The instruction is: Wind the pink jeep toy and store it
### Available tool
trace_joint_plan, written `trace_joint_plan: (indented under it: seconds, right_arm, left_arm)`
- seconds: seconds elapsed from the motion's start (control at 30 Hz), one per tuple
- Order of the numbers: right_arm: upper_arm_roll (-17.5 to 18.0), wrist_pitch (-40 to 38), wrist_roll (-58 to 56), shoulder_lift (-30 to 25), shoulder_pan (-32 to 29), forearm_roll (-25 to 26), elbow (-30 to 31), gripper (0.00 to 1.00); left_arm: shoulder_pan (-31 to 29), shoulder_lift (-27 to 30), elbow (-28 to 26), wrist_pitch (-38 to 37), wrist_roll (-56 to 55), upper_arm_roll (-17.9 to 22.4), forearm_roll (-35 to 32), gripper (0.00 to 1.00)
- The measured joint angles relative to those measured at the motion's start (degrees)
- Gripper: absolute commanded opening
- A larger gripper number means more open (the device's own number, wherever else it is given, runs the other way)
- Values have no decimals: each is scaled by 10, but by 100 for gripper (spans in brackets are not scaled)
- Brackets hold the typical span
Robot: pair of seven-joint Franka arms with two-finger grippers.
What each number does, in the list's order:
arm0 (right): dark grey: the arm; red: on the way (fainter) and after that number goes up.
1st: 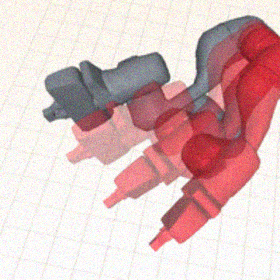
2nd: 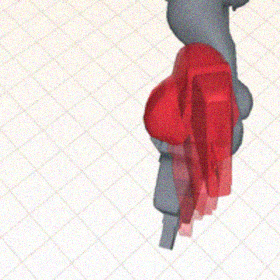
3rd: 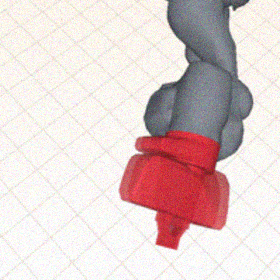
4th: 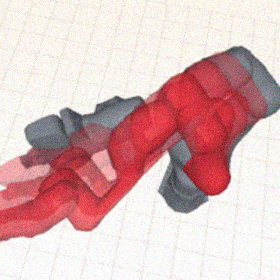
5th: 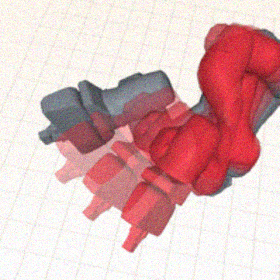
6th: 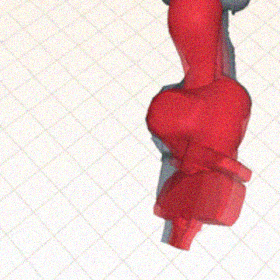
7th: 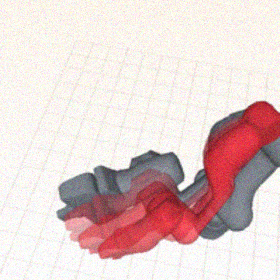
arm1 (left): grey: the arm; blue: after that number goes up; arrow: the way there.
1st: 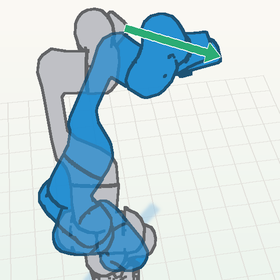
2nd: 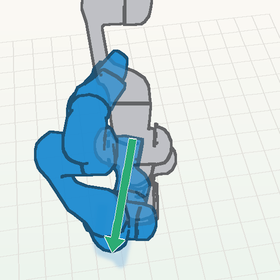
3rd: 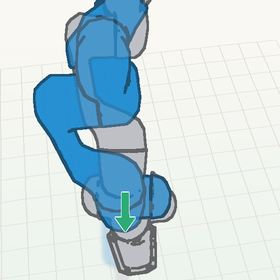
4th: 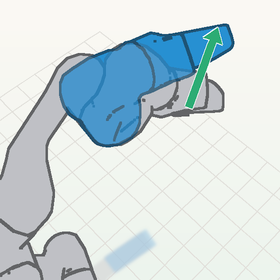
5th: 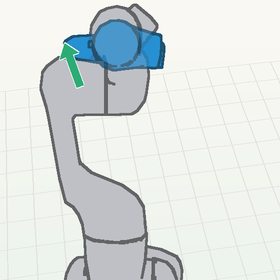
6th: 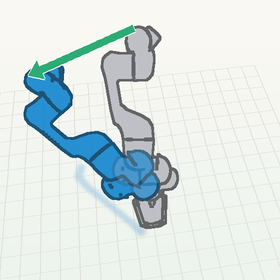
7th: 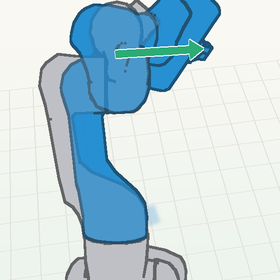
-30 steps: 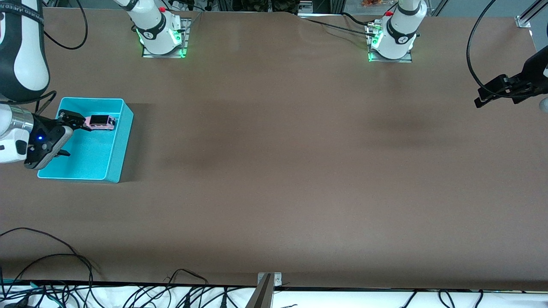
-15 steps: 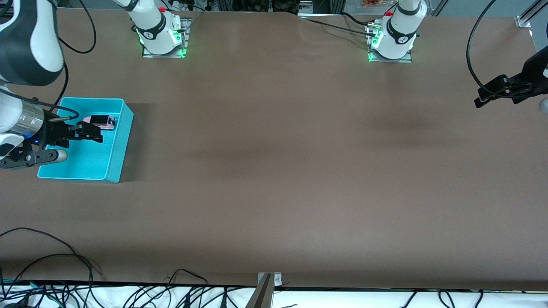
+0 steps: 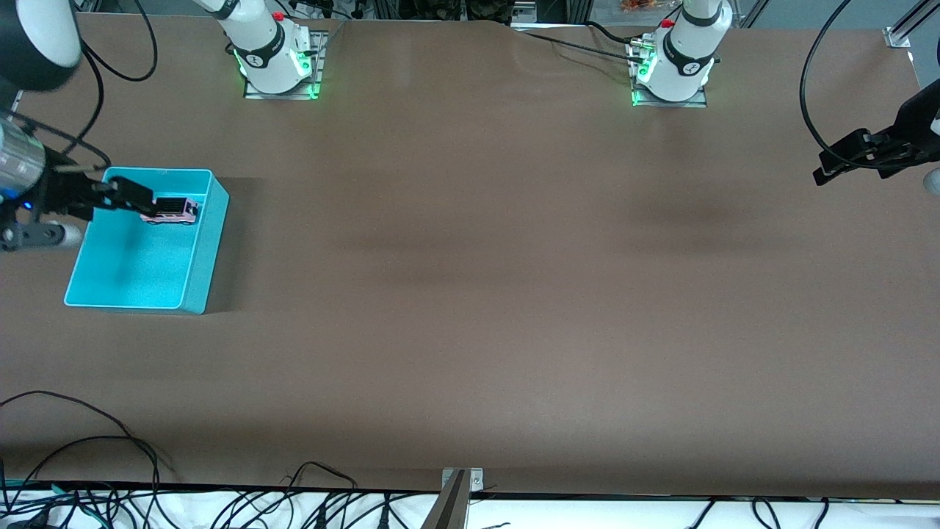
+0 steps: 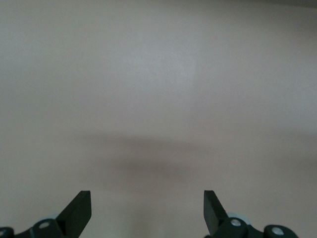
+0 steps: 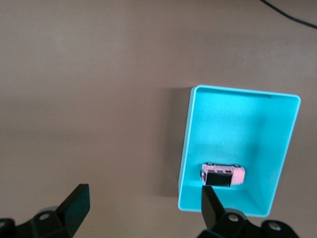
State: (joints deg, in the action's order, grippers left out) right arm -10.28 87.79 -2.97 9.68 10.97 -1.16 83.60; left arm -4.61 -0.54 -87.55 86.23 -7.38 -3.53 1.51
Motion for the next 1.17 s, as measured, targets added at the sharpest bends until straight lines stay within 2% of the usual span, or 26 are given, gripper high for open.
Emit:
trace_joint_plan:
  seconds: [0.3, 1.17]
  right_arm:
    - [-3, -13, 1, -70, -3, 0, 49, 100]
    - [-3, -6, 1, -63, -3, 0, 60, 100]
  left_arm:
    - [0, 0, 0, 0, 0, 0, 0, 100]
    - [0, 0, 0, -3, 0, 1, 0, 100]
